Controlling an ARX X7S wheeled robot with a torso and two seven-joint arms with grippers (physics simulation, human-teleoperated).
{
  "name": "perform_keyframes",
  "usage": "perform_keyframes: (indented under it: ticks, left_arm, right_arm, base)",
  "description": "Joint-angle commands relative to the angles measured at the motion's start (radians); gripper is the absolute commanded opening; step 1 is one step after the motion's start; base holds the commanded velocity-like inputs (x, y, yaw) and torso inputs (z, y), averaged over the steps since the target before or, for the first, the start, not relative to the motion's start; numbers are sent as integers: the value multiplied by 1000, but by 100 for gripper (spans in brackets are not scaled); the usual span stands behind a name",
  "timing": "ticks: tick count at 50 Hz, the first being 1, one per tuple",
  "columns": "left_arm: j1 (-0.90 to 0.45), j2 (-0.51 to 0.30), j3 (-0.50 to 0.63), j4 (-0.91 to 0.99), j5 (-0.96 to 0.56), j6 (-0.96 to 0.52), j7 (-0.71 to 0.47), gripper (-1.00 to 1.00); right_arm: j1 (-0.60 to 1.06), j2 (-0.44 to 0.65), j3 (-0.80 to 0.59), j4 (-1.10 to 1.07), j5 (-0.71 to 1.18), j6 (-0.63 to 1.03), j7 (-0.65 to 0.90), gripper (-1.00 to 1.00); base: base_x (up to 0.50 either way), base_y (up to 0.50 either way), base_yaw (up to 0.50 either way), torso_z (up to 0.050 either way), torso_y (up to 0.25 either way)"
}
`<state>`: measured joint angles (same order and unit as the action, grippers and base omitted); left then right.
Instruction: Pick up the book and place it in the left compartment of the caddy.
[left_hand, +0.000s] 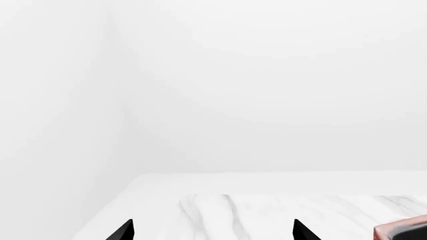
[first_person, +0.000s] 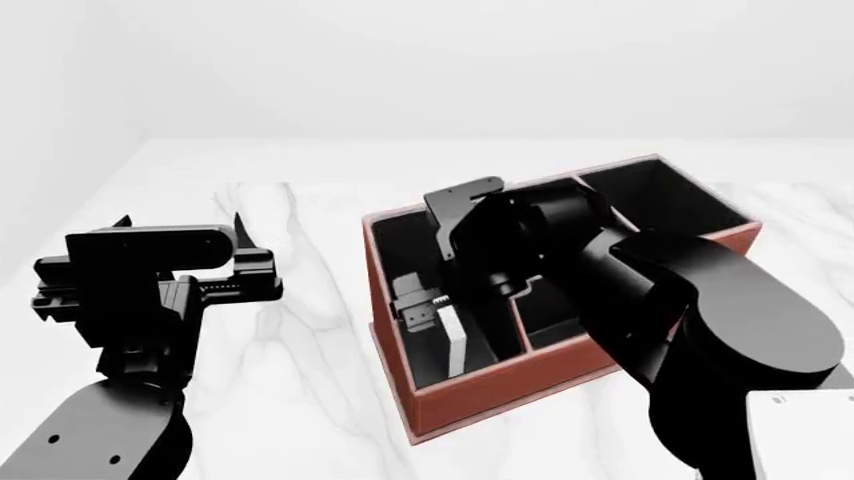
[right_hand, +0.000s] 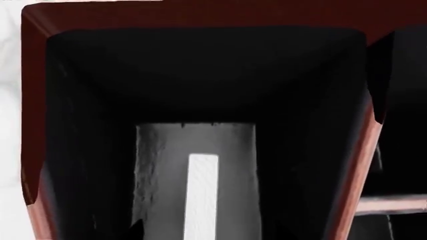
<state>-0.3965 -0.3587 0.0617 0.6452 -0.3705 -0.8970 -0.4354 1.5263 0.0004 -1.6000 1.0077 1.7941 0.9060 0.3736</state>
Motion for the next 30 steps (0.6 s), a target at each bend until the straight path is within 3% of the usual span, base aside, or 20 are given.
perform_keyframes:
  ticks: [1,8,14,17,30]
  left_arm:
    - [2,-1,0,-1,-3,4,-3,100]
    - [0,-4,1,-2,-5,2,-4,100]
    - [-2,-10,-3,6,-9,-8,-7,100]
    - [-3,-9,-1,7,-9,-7,-9,100]
    - [-13,-10,4,8,-13,-12,-12,100]
  right_arm:
    - [8,0,3,-4,-12,2,-5,100]
    - [116,3,16,-16,-10,32,8,100]
    - [333,132,121,-221,132,156,153,100]
    - [376,142,128,-217,139,176,152,100]
    - [379,155,143,-210,144,170,117,100]
  base:
    - [0,0,0,0,0]
    - [0,0,0,0,0]
    - [0,0,0,0,2]
    - [0,0,0,0,0]
    - [0,0,0,0,0]
